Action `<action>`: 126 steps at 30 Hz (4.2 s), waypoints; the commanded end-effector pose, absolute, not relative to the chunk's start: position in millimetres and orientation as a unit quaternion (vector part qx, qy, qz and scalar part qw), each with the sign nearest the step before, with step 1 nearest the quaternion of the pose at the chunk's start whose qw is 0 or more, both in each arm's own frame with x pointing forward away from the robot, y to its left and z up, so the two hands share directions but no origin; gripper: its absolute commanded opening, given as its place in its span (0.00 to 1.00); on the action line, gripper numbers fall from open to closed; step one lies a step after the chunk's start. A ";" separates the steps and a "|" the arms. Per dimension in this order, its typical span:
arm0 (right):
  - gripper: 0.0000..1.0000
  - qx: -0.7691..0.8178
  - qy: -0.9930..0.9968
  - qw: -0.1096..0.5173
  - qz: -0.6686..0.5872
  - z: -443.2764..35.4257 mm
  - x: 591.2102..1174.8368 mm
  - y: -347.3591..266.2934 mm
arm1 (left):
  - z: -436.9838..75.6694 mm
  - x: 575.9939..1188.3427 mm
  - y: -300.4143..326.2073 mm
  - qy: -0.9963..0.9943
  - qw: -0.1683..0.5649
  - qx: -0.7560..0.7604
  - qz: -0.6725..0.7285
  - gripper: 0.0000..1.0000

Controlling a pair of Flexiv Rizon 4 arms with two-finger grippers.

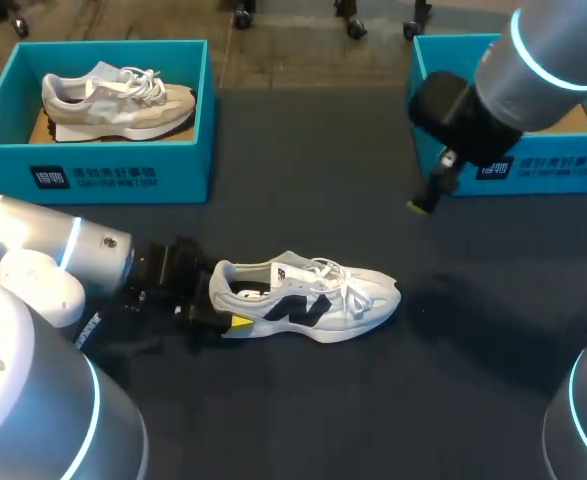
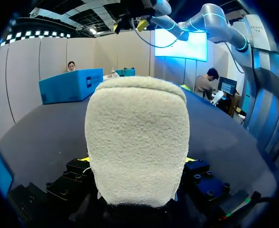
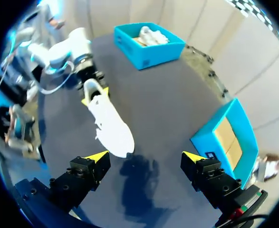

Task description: Take the shoe out of the shoebox, open the shoe tongue, remove and reinsert the insole, then place the shoe into the shoebox

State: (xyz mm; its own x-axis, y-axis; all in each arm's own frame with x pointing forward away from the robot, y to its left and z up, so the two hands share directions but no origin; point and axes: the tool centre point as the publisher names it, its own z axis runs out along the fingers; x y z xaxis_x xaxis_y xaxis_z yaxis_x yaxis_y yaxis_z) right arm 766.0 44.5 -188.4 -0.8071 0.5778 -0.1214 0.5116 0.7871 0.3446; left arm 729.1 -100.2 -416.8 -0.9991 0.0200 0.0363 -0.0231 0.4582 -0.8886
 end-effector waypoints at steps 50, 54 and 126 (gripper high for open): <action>1.00 0.606 0.790 0.082 0.055 -278.8 711.3 247.2 | -418.6 731.1 -100.9 -0.854 0.021 0.002 0.520 0.00; 1.00 0.606 0.790 0.082 0.055 -278.8 711.3 247.2 | -418.6 731.1 -100.9 -0.854 0.021 0.002 0.520 0.00; 1.00 0.758 0.614 0.202 -0.089 -361.1 716.3 234.6 | -418.6 731.1 -100.9 -0.854 0.021 0.002 0.520 0.00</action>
